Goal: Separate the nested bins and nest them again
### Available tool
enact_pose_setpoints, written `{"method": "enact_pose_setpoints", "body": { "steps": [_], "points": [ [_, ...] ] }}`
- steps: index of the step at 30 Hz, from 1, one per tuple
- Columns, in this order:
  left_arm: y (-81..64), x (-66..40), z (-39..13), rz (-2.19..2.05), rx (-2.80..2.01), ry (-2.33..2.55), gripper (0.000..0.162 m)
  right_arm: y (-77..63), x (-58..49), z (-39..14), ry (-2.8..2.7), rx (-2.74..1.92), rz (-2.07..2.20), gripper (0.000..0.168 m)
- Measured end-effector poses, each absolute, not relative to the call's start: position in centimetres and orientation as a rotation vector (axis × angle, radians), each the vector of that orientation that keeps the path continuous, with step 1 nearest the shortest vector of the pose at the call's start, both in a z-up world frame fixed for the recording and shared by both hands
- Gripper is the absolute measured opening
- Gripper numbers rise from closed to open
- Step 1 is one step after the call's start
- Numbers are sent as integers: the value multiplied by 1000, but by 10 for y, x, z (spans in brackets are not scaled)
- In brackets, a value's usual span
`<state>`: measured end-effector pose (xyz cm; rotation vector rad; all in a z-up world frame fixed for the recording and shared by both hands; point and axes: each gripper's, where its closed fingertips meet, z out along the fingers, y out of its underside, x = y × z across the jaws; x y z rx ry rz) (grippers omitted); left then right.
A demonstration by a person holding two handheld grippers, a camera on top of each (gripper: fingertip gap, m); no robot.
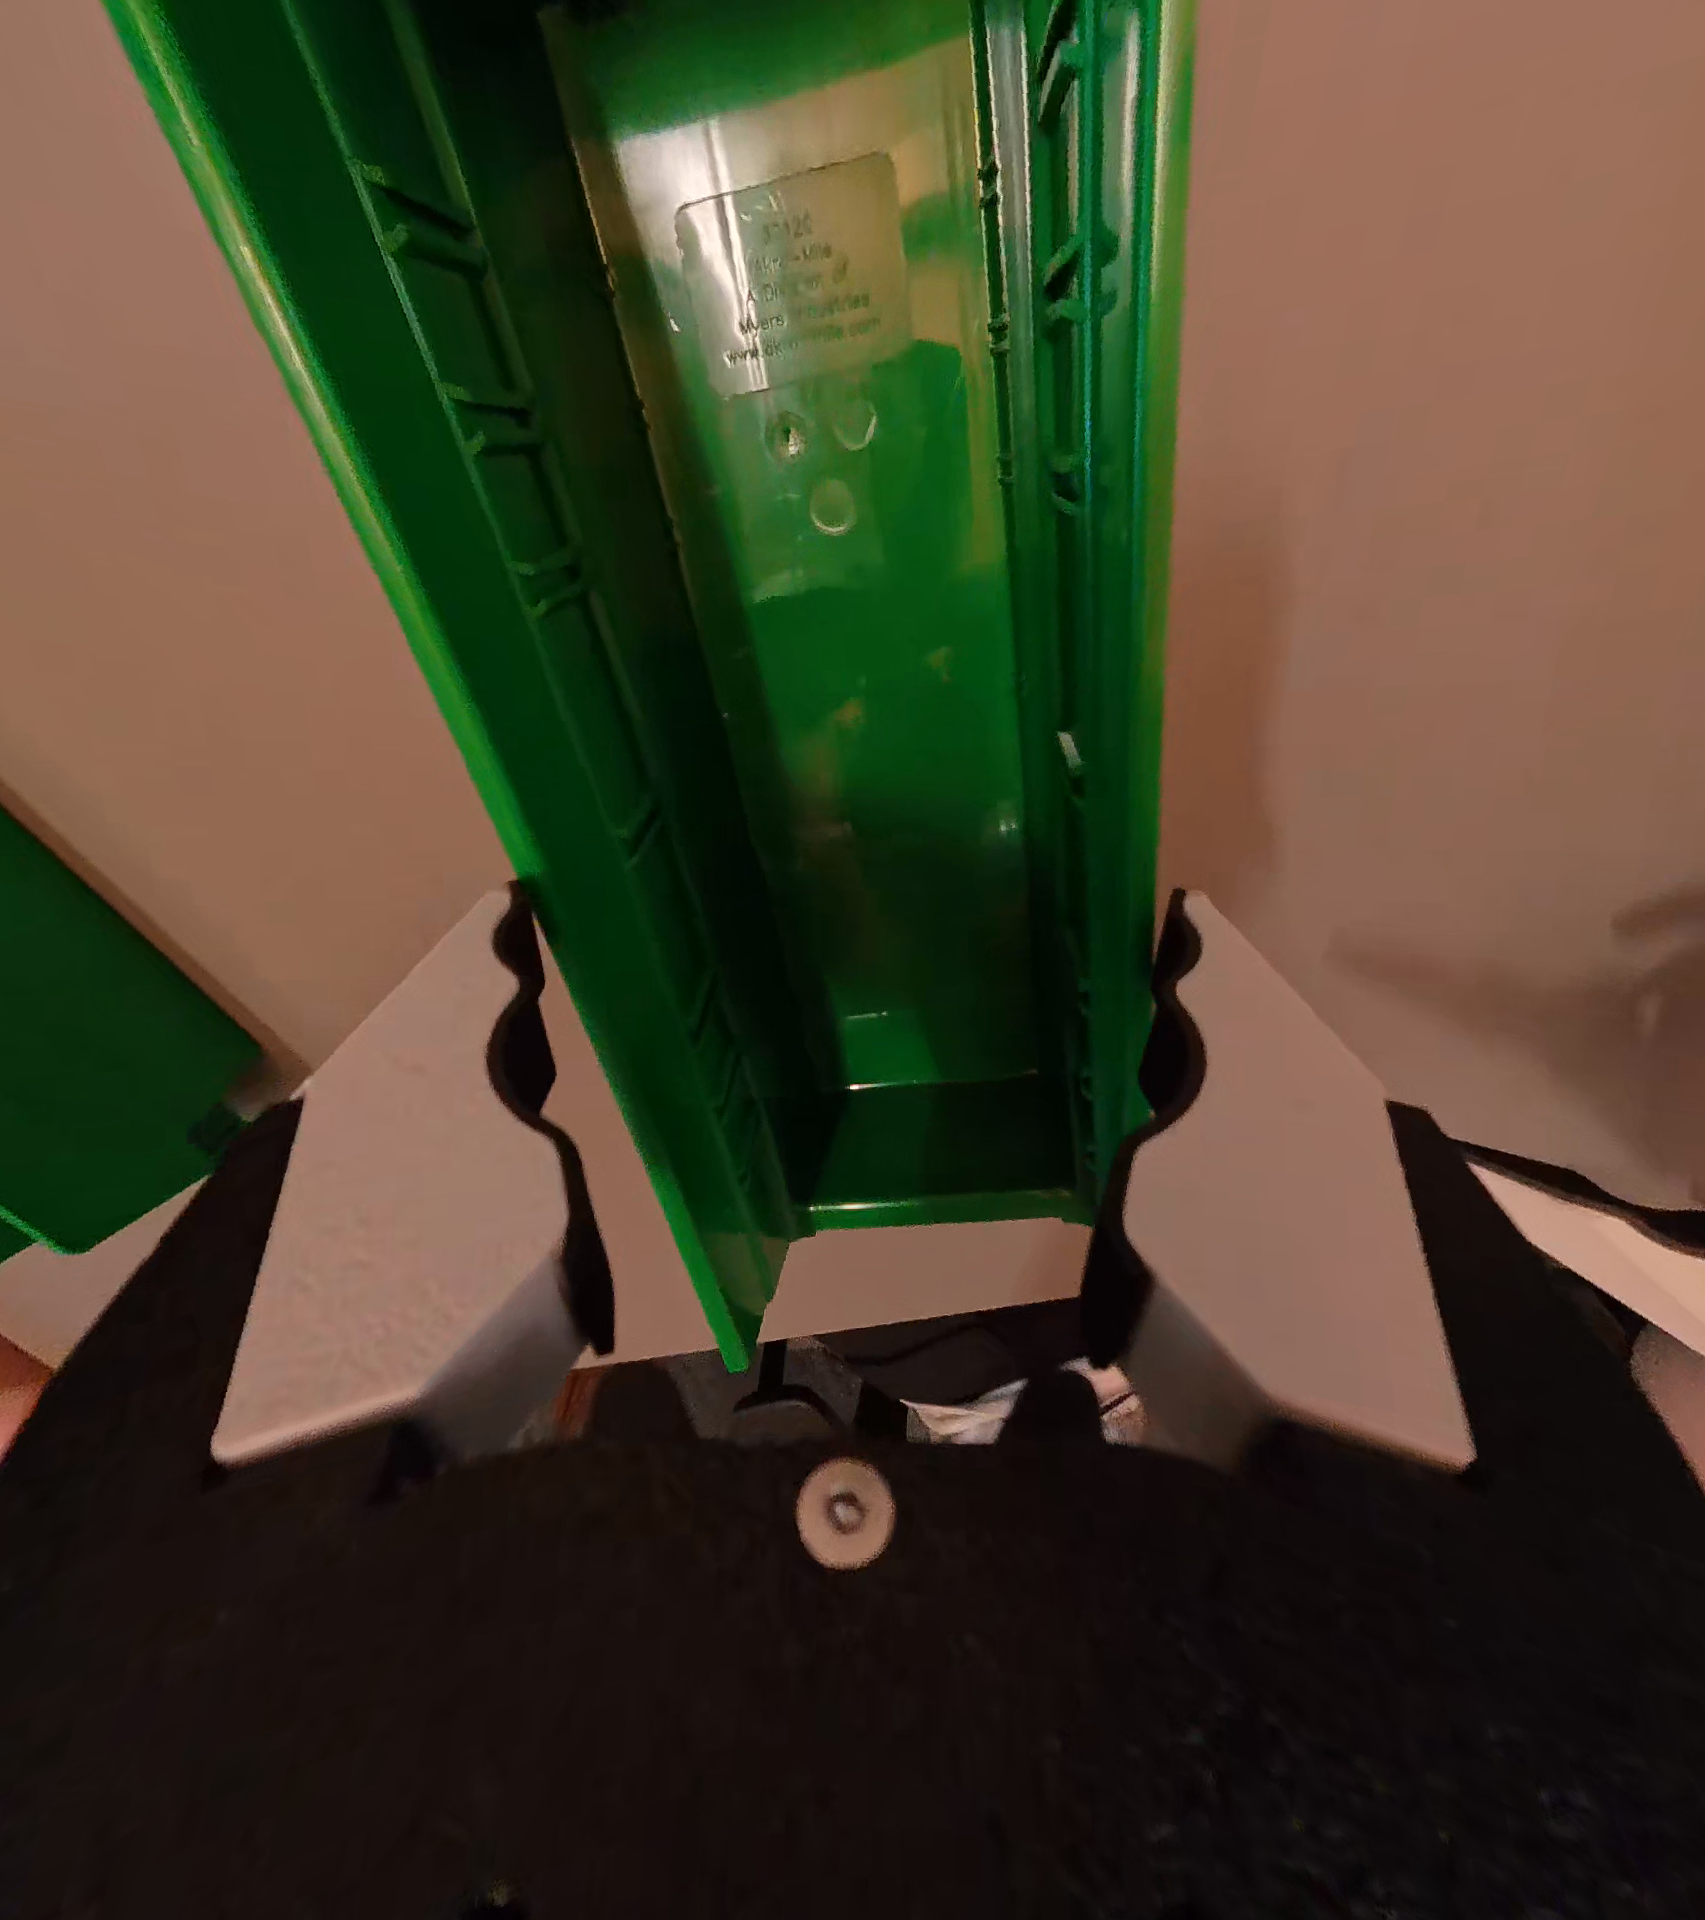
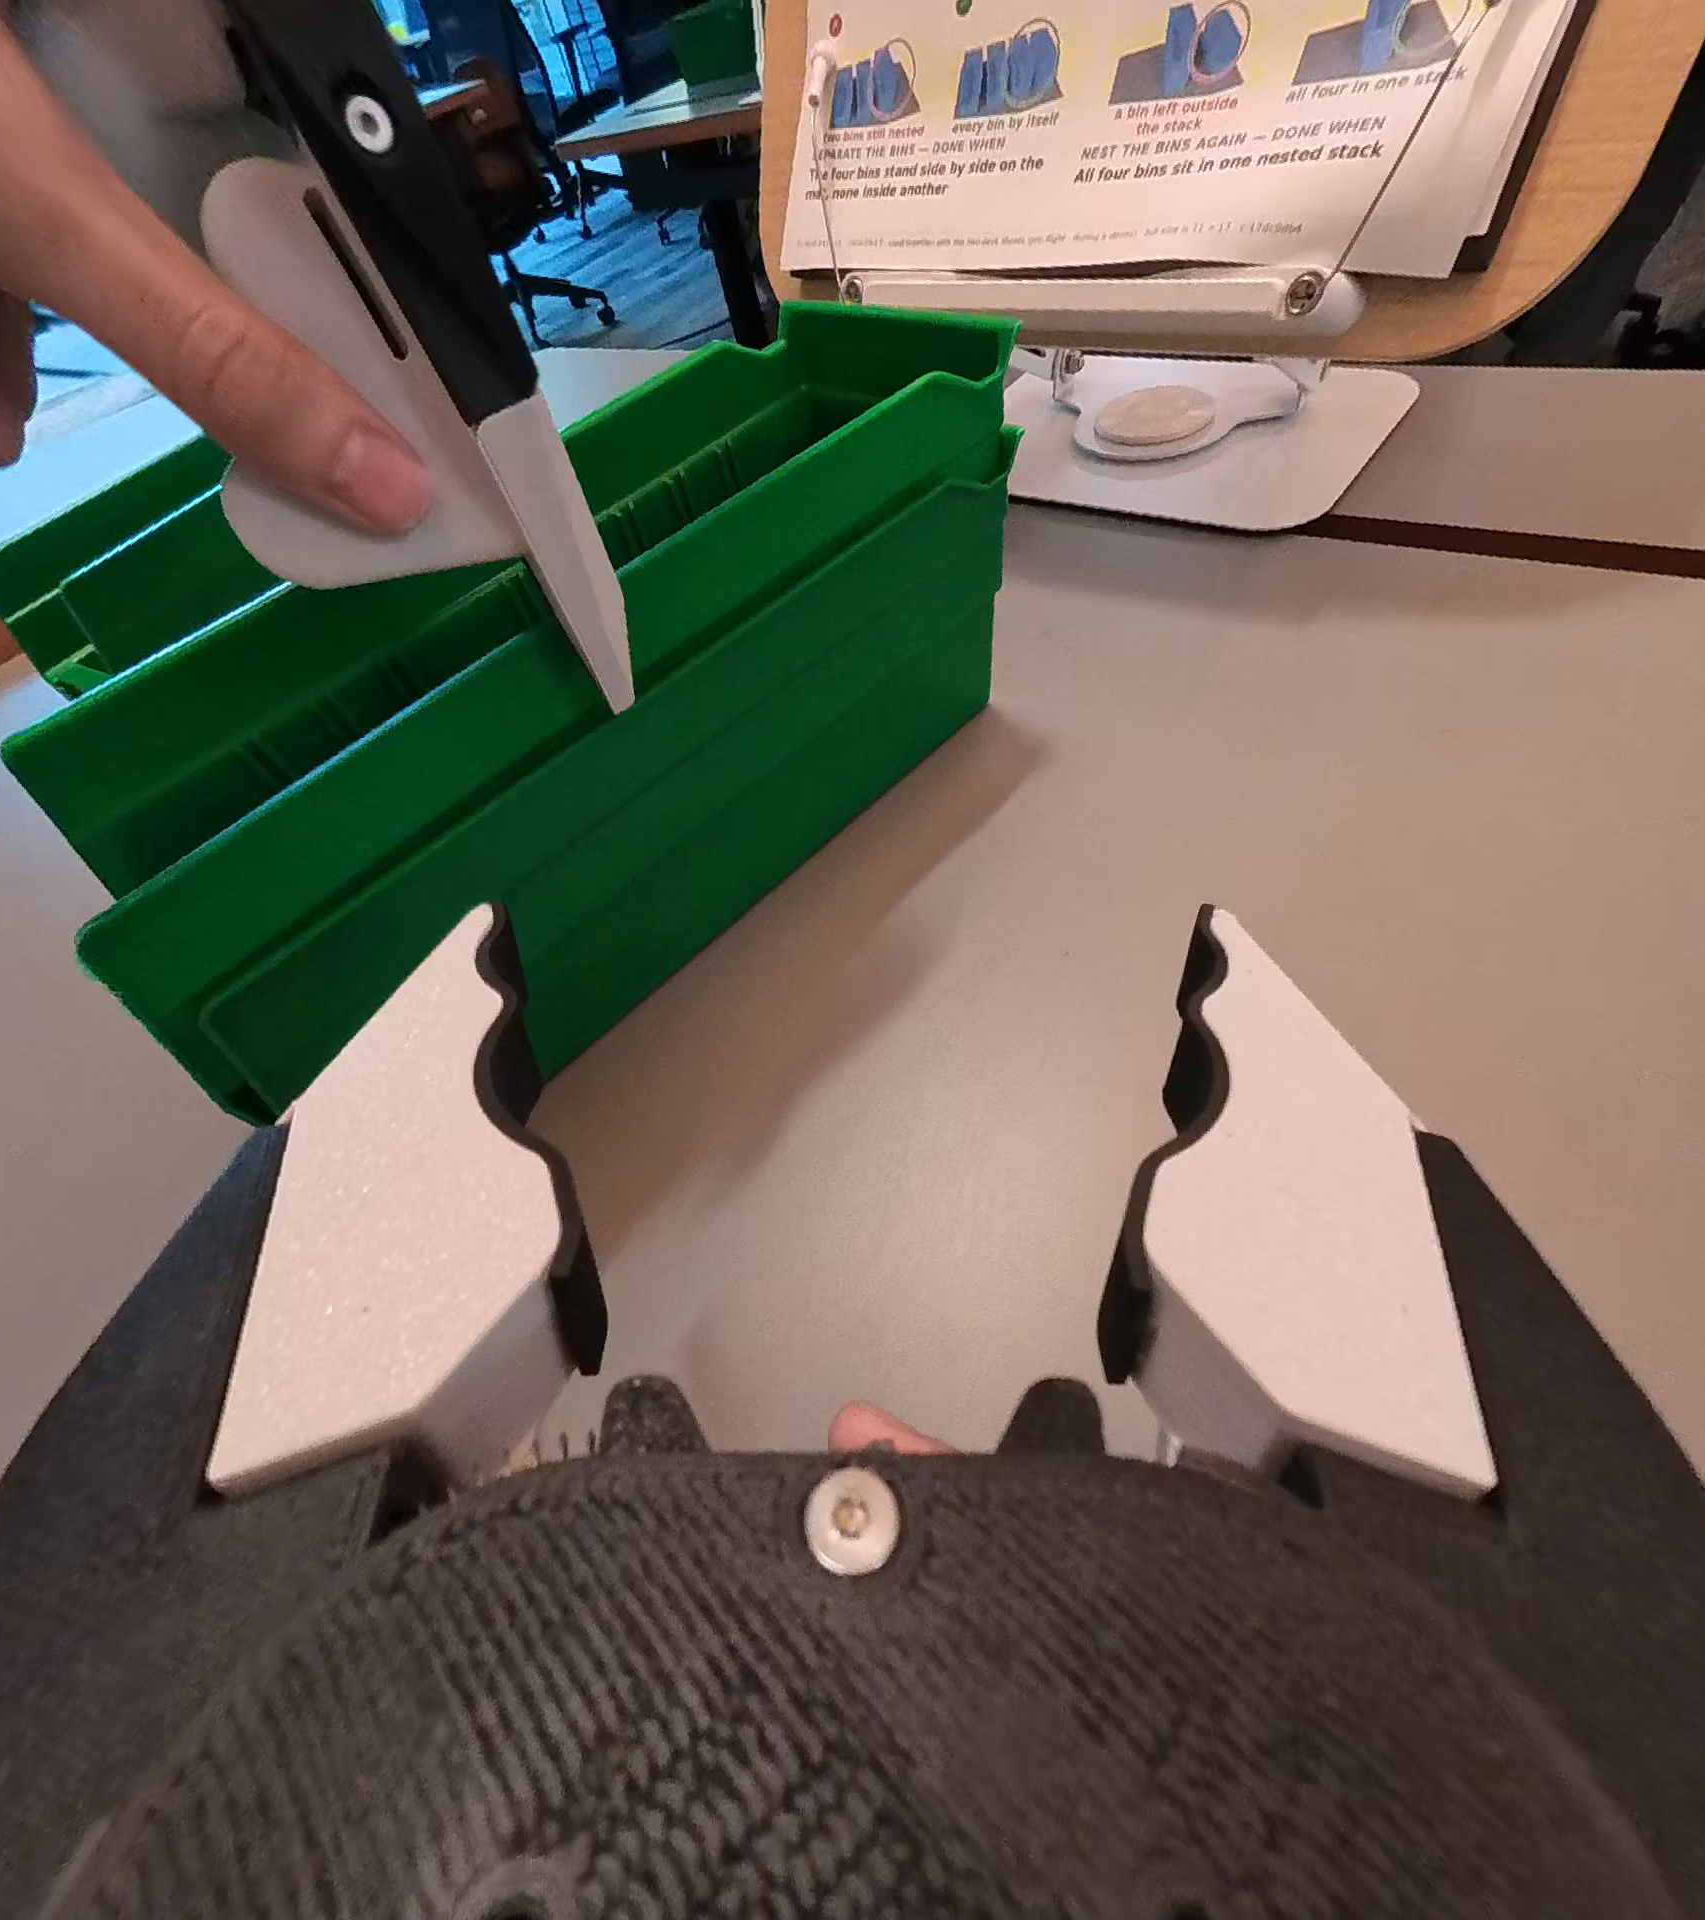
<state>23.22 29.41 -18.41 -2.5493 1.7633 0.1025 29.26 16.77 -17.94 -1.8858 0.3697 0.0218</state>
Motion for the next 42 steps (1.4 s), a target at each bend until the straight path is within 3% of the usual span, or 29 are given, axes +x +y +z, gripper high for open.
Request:
{"method": "enact_pose_setpoints", "body": {
  "steps": [18, 27, 42],
  "points": [
    [291, 223, -190, 156, -2580, 1774, 120, 162, 304, -182, 376, -1913, -84, 122],
    [291, 222, -187, 210, -2589, 1792, 108, 156, 309, -177, 394, -1889, -71, 122],
    [282, 218, -184, 171, -2640, 1863, 113, 154, 312, -177, 401, -1889, -51, 121]
  ]
}}
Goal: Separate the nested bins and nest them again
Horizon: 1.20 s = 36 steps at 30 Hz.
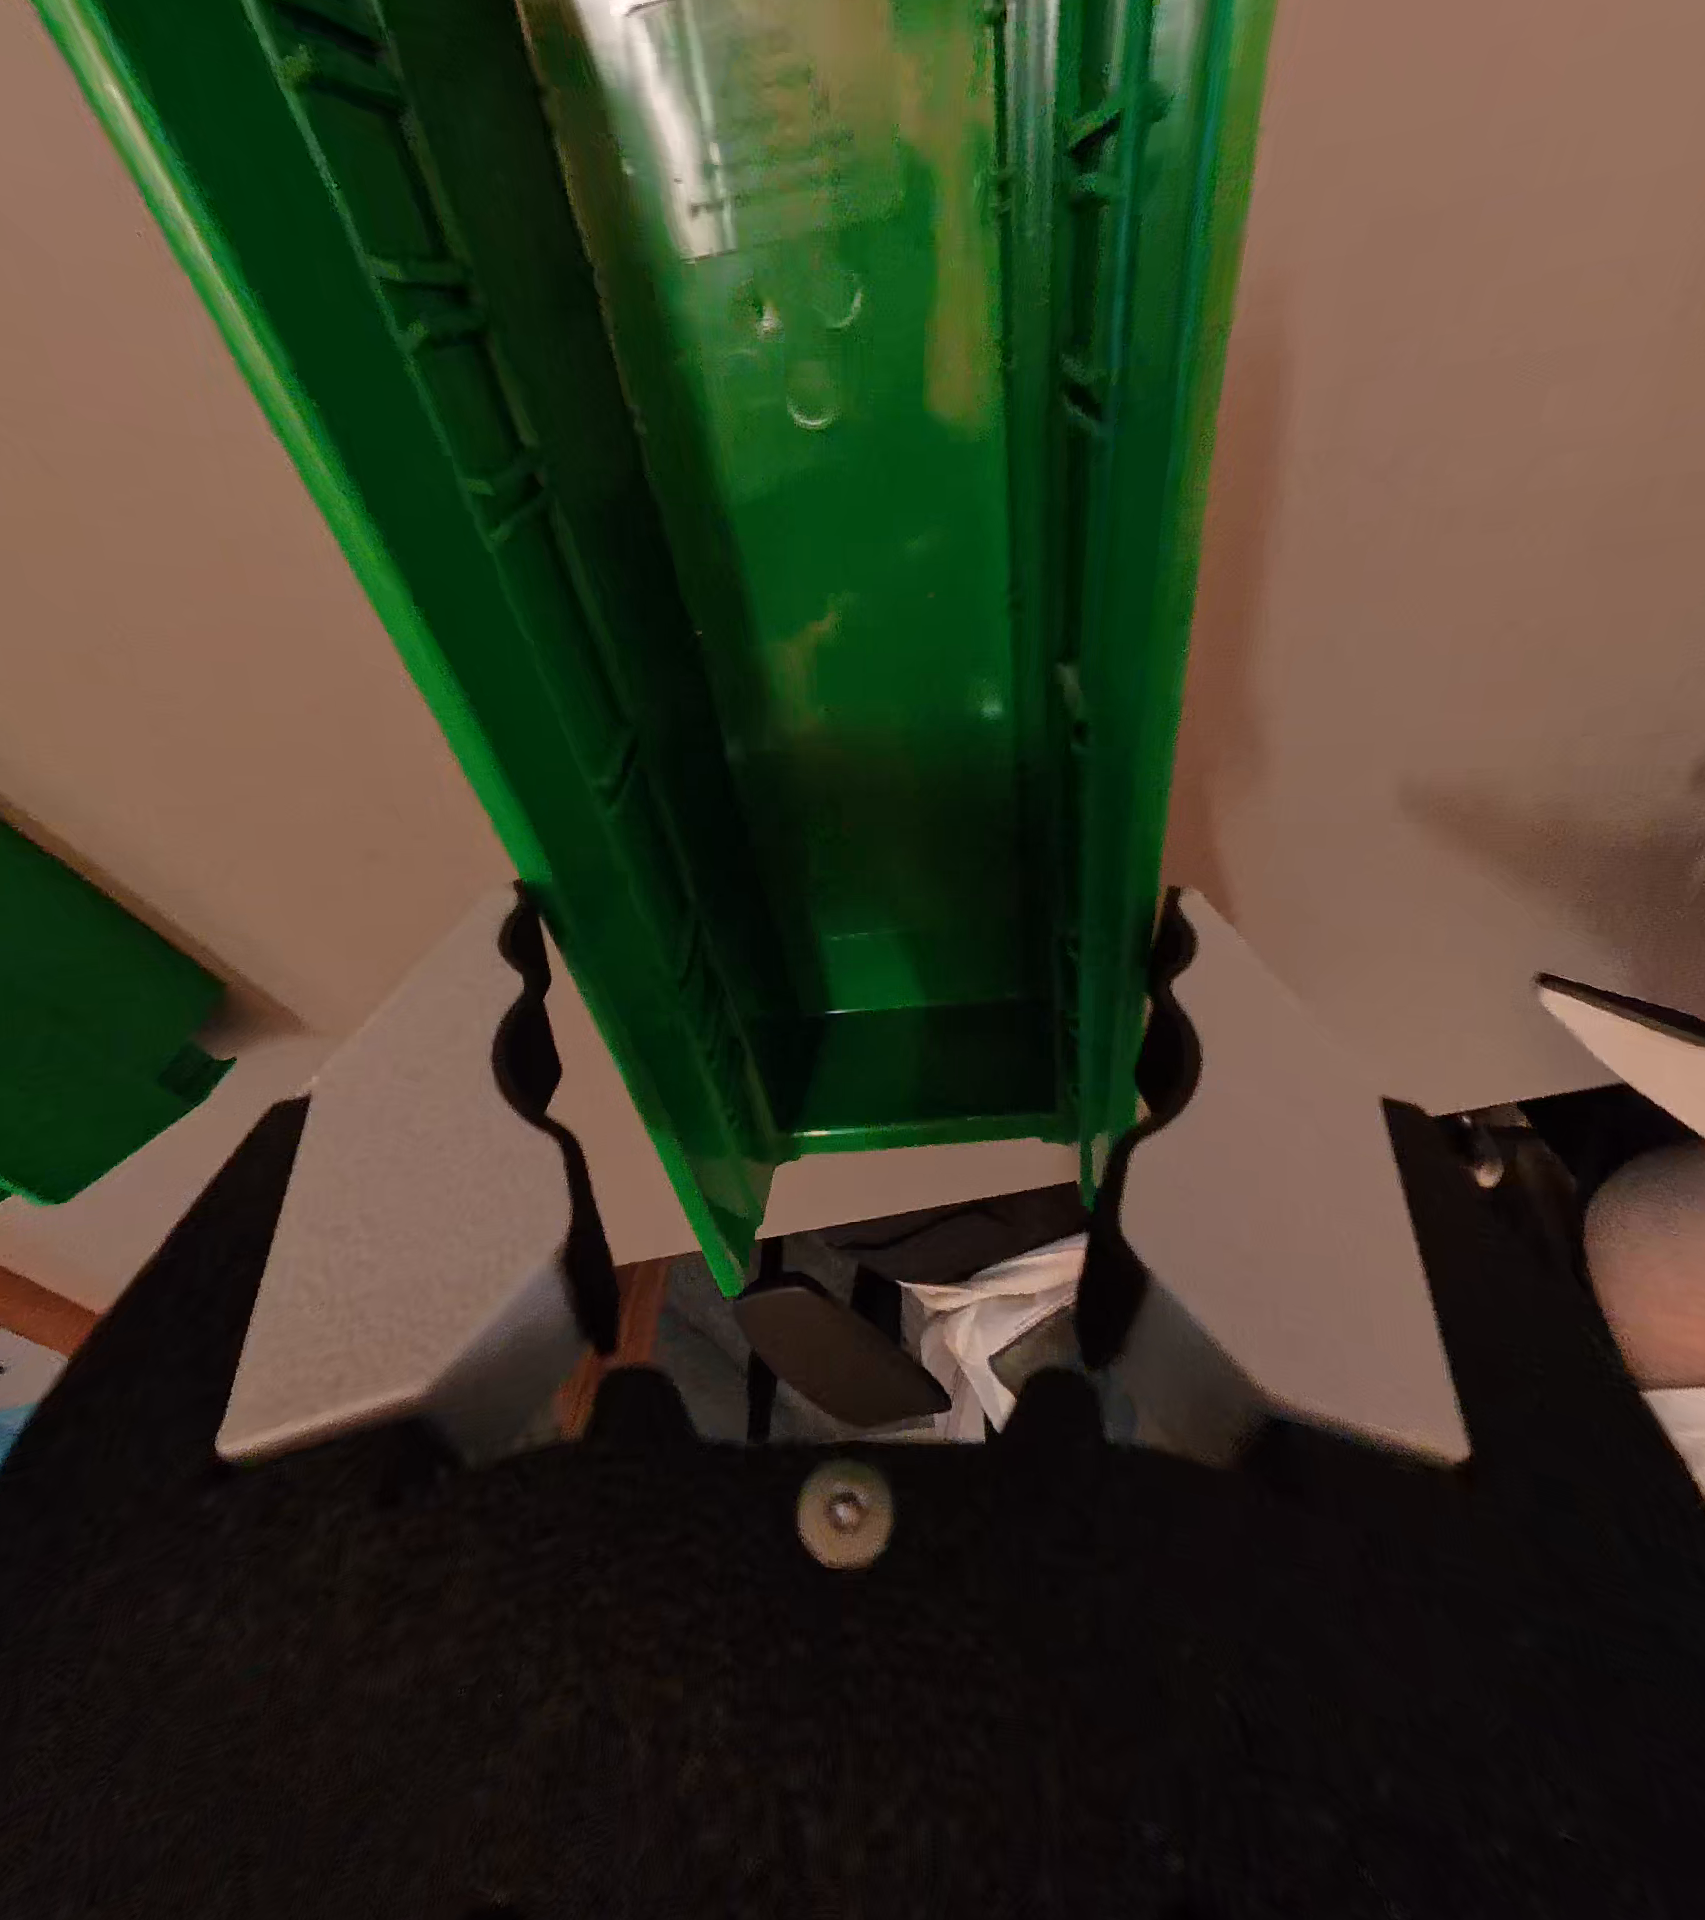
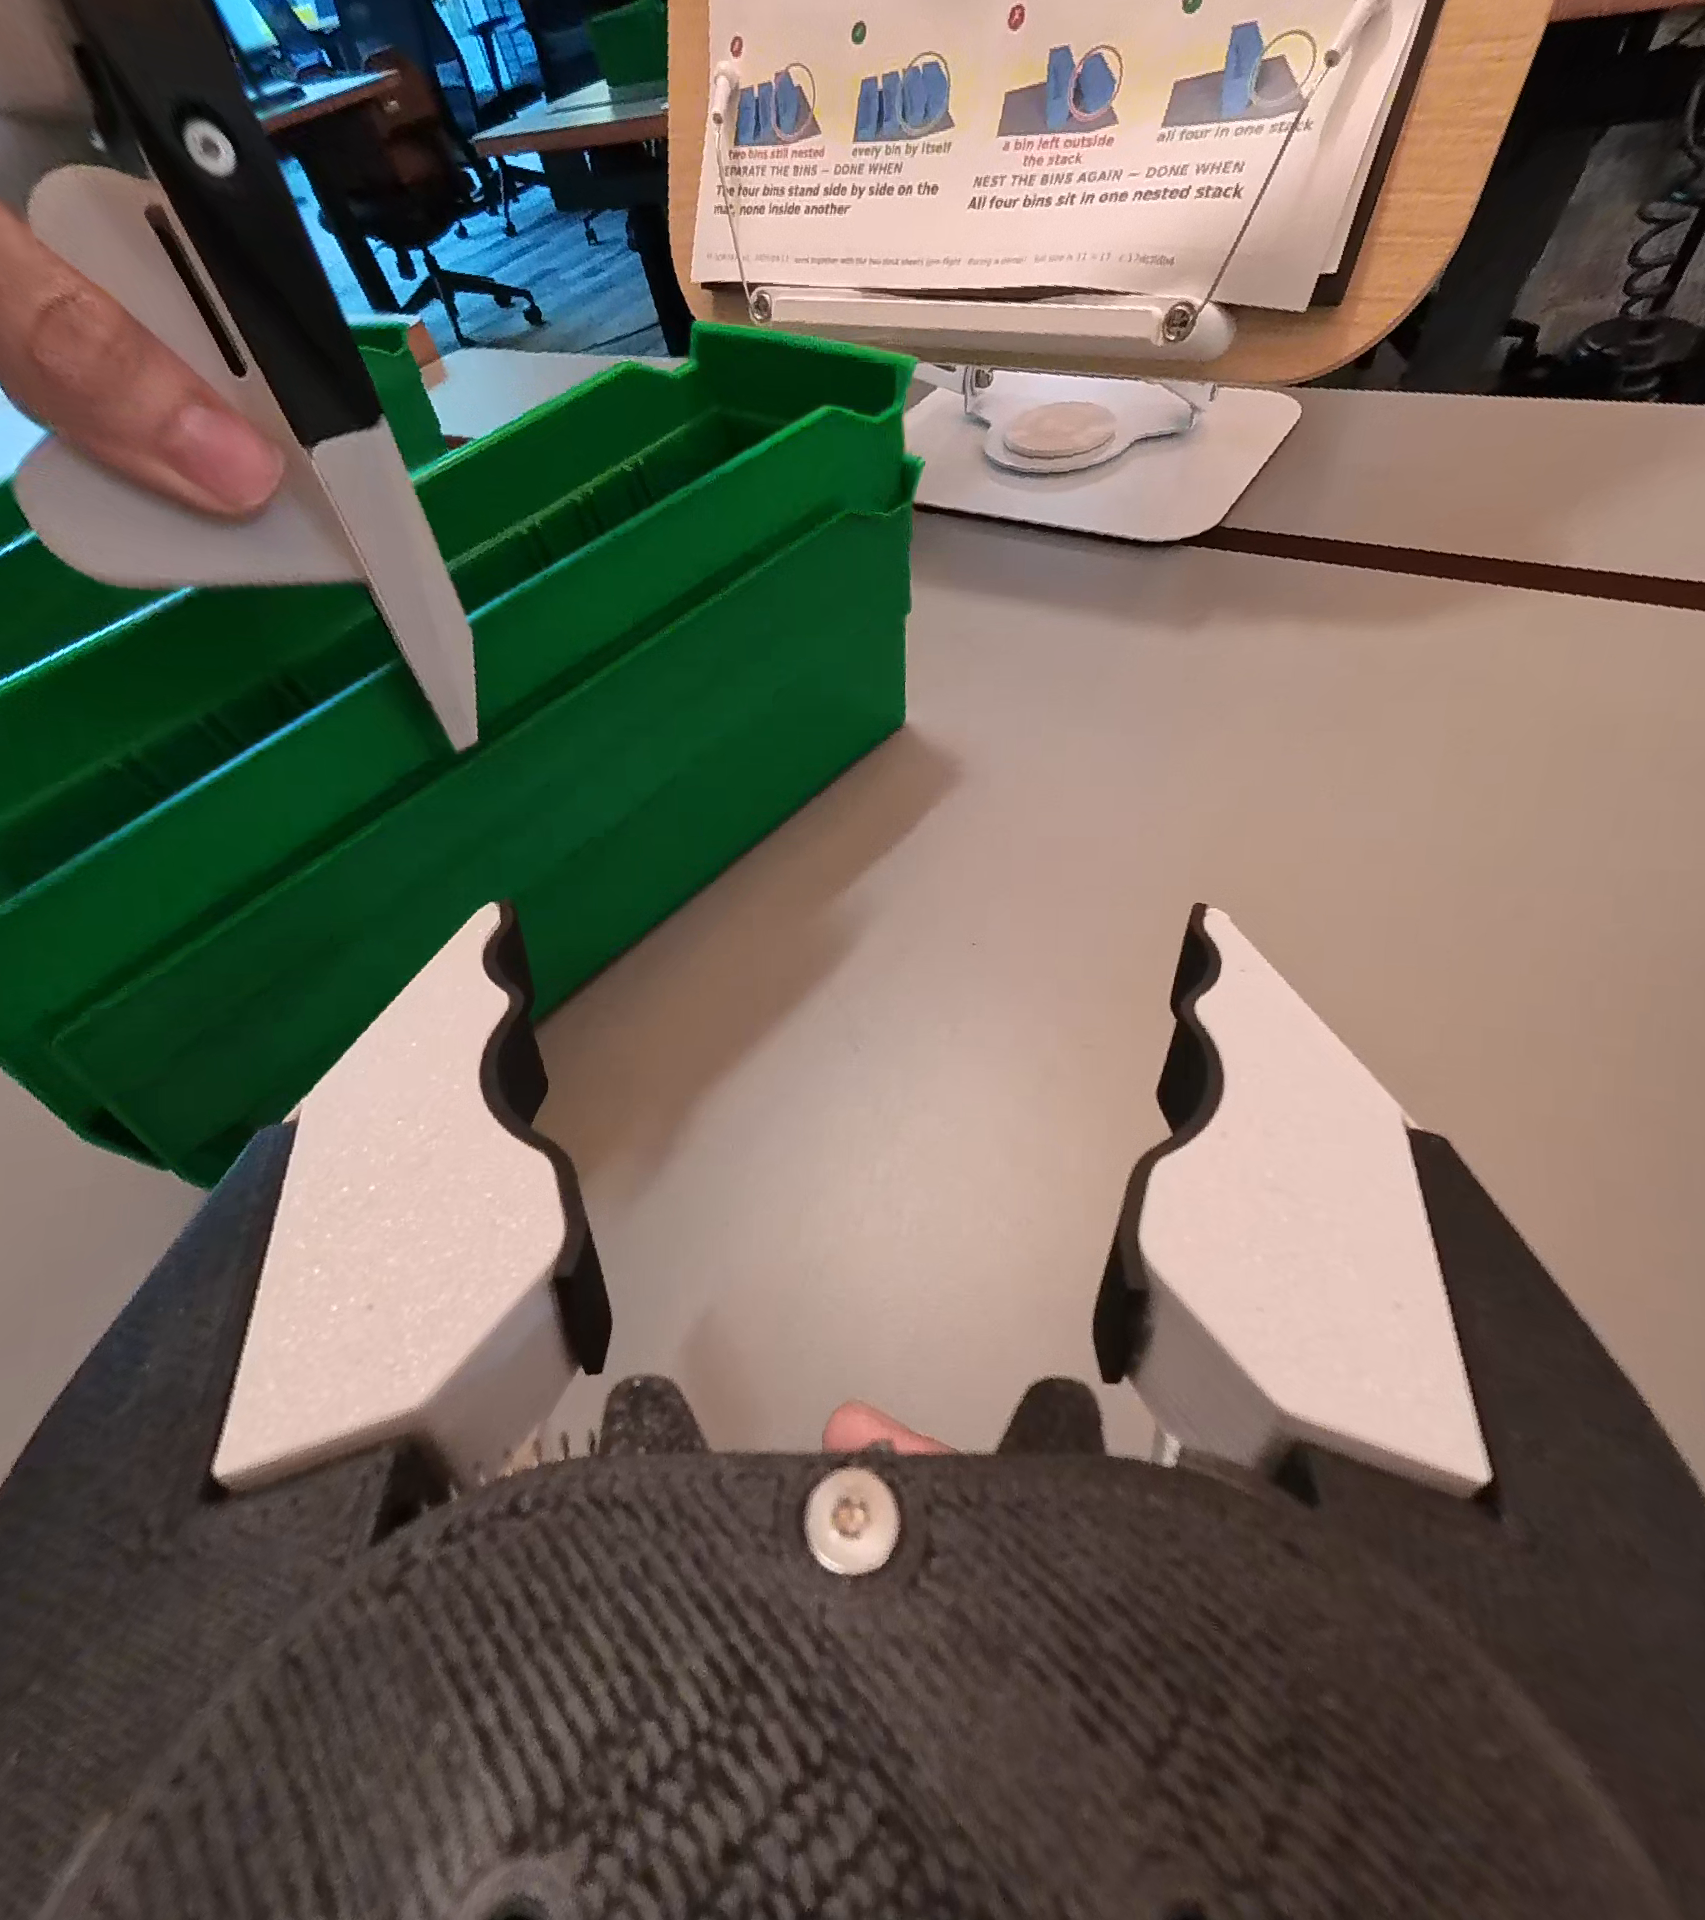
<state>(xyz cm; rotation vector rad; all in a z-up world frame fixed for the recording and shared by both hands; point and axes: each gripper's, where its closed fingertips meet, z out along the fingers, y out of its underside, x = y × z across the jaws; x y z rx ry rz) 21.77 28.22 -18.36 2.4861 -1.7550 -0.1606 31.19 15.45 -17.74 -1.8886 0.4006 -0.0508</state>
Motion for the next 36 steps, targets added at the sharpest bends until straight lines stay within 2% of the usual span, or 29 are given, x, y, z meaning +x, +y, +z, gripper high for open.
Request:
{"method": "enact_pose_setpoints", "body": {
  "steps": [3, 7, 11, 18, 28, 36],
  "points": [
    [282, 217, -181, -158, 2484, -1757, 104, 154, 312, -179, 403, -1892, -48, 121],
    [282, 218, -181, -149, 2501, -1758, 101, 153, 312, -178, 403, -1893, -50, 121],
    [281, 219, -182, -130, 2541, -1761, 109, 150, 312, -179, 407, -1894, -53, 122],
    [280, 218, -181, -153, 2593, -1776, 109, 144, 312, -178, 412, -1893, -56, 121],
    [283, 217, -177, -190, 2560, -1785, 88, 136, 316, -176, 423, -1887, -56, 122],
    [286, 227, -161, -161, 2558, -1760, 85, 128, 325, -178, 459, -1878, -53, 121]
  ]
}}
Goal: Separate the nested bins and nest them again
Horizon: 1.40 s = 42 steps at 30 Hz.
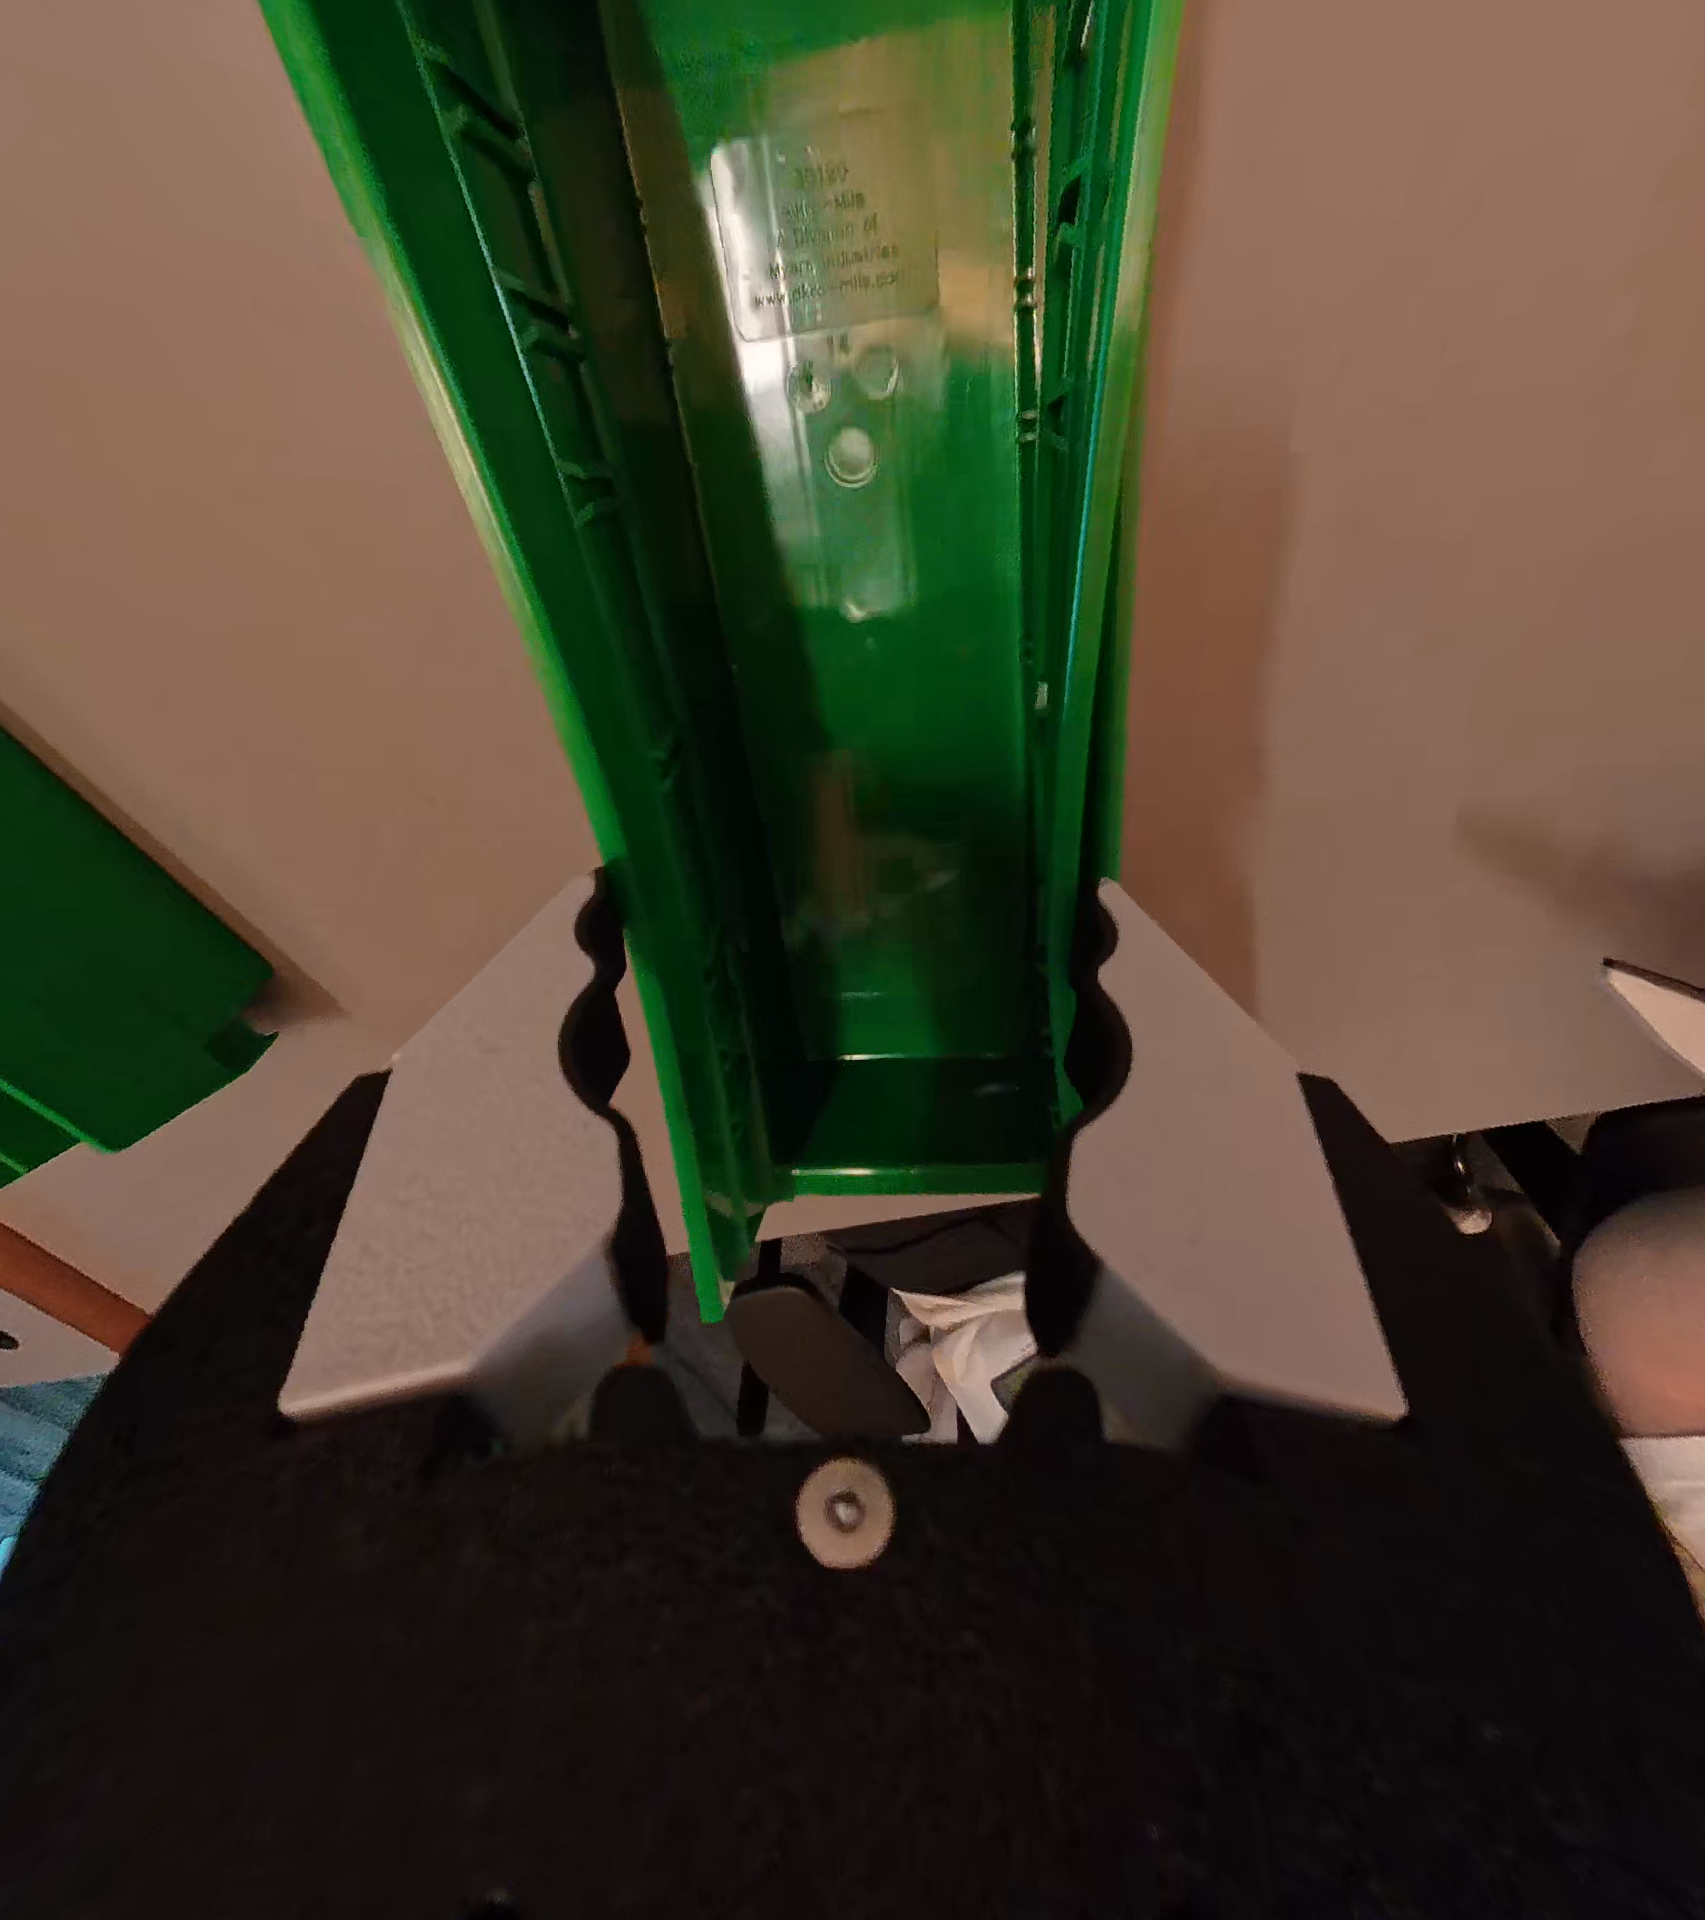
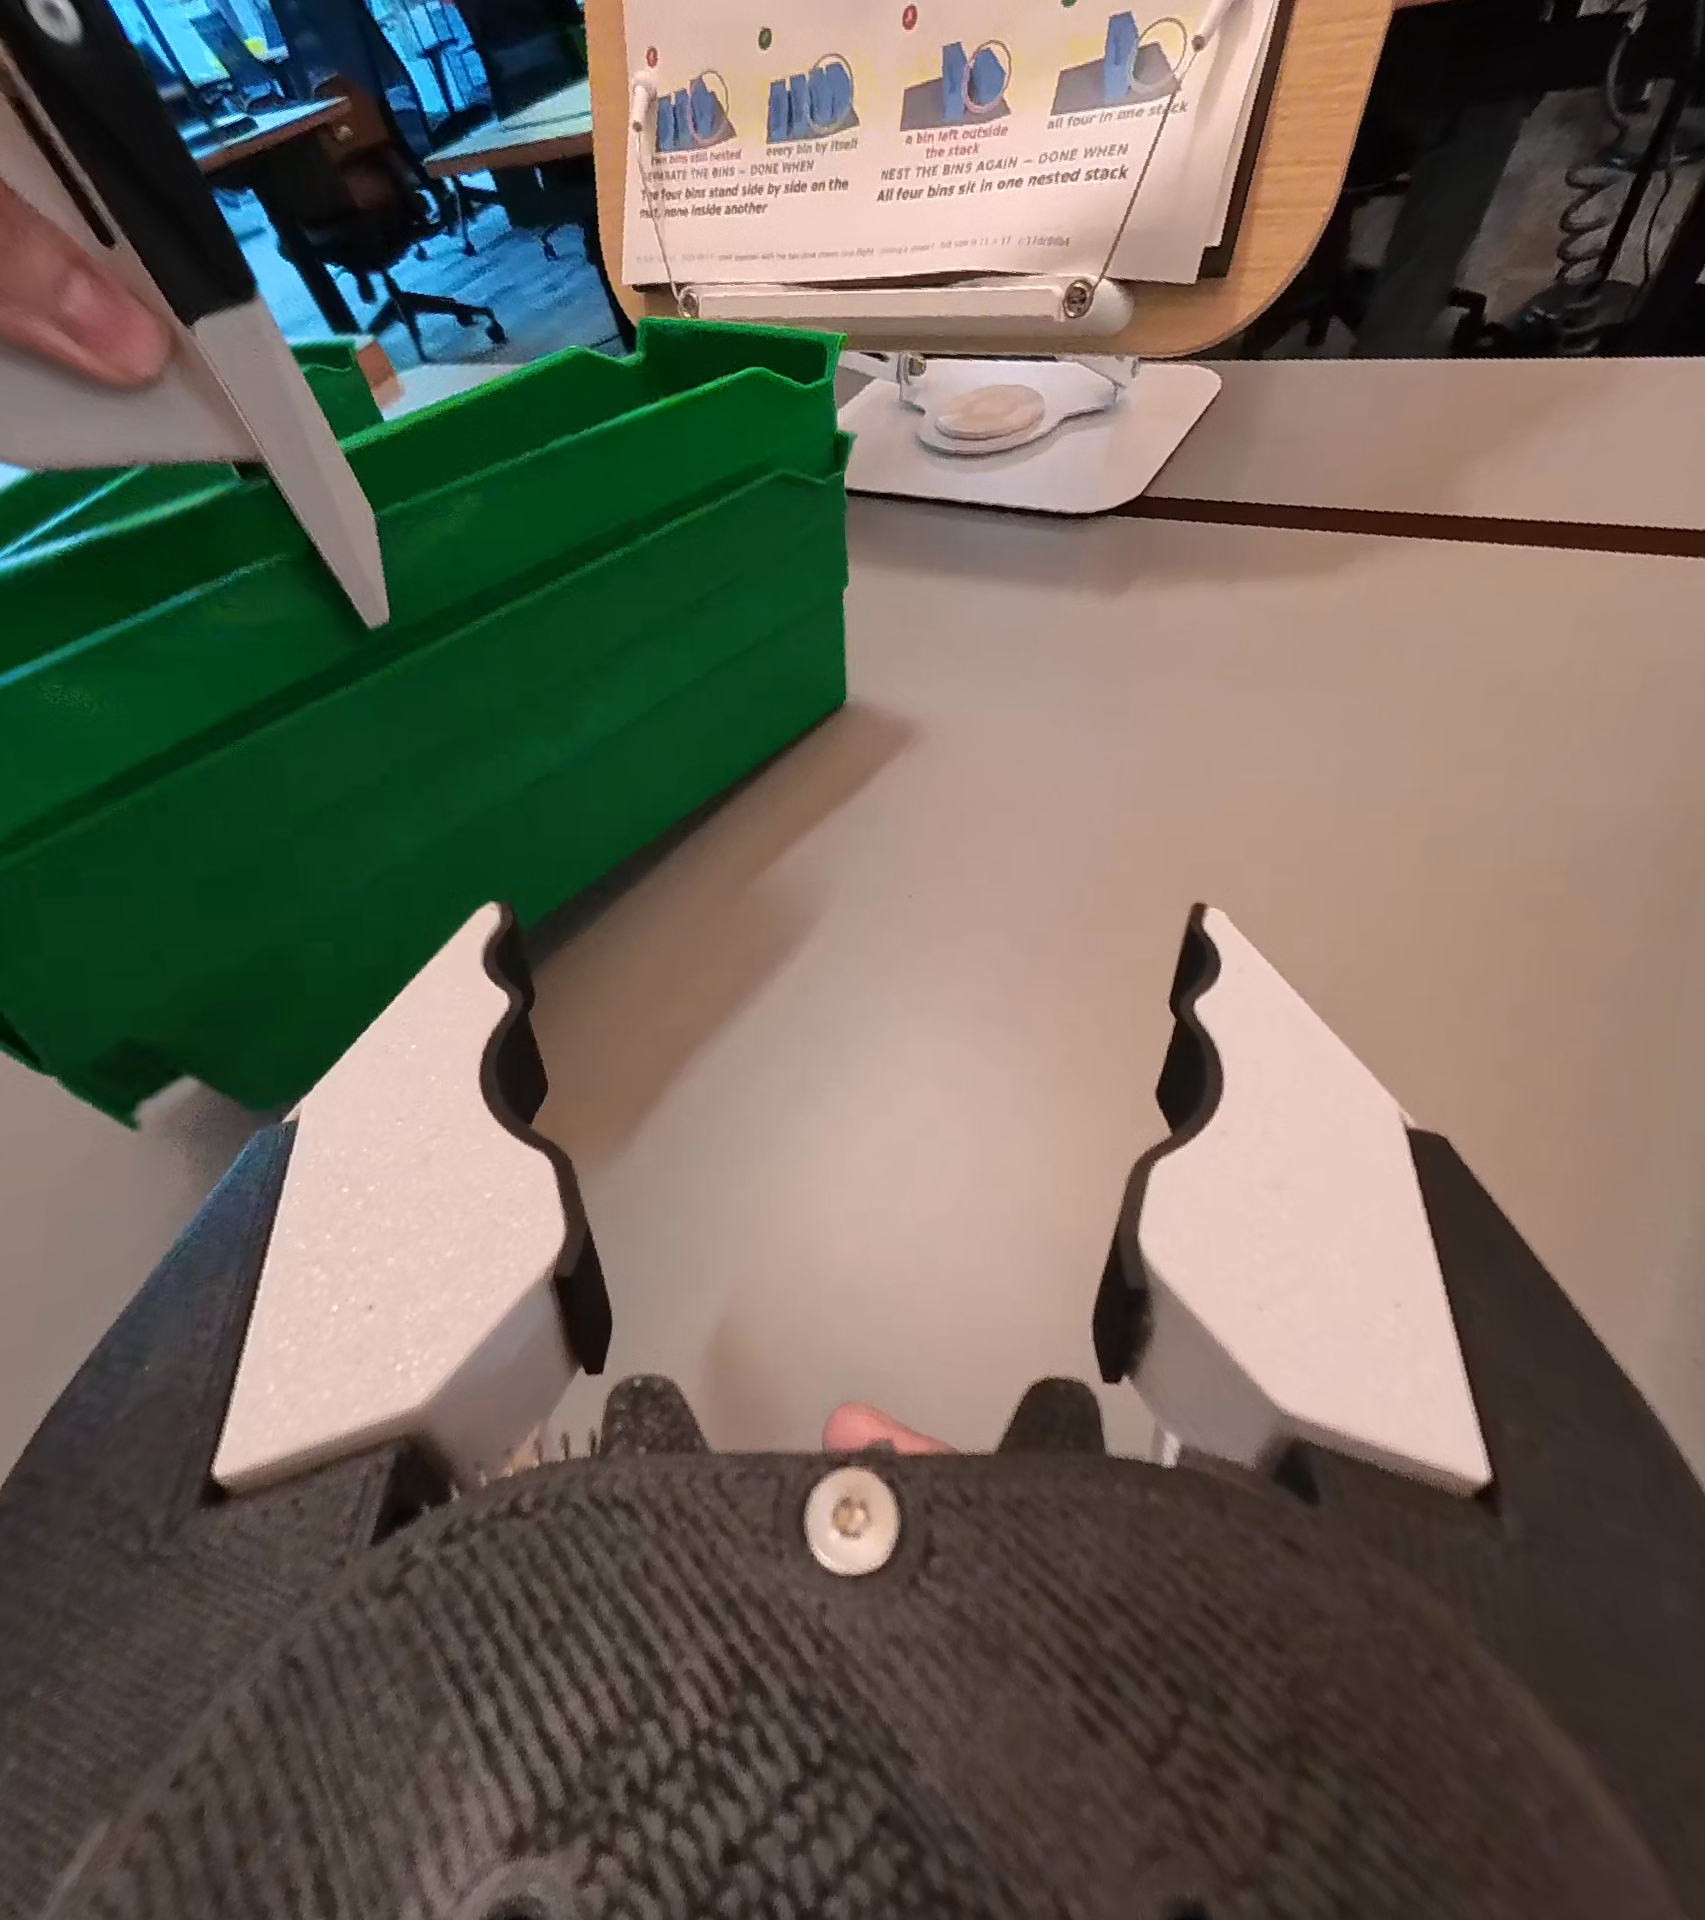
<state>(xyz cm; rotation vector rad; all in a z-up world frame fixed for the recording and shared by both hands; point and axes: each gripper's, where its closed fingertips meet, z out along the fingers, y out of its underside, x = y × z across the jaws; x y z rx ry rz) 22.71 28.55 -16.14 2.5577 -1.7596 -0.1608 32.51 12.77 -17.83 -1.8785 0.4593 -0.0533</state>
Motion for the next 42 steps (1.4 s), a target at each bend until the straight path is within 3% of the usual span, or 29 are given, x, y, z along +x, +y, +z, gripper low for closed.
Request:
{"method": "enact_pose_setpoints", "body": {
  "steps": [9, 21, 34, 42],
  "points": [
    [291, 230, -131, -183, 2593, -1757, 82, 128, 322, -181, 454, -1887, -41, 121],
    [287, 218, -177, -214, 2568, -1755, 96, 129, 319, -182, 445, -1893, -33, 121],
    [287, 225, -181, -159, 2546, -1847, 109, 132, 317, -190, 441, -1920, -30, 121],
    [287, 225, -181, -145, 2546, -1850, 109, 134, 315, -191, 432, -1926, -34, 121]
  ]
}}
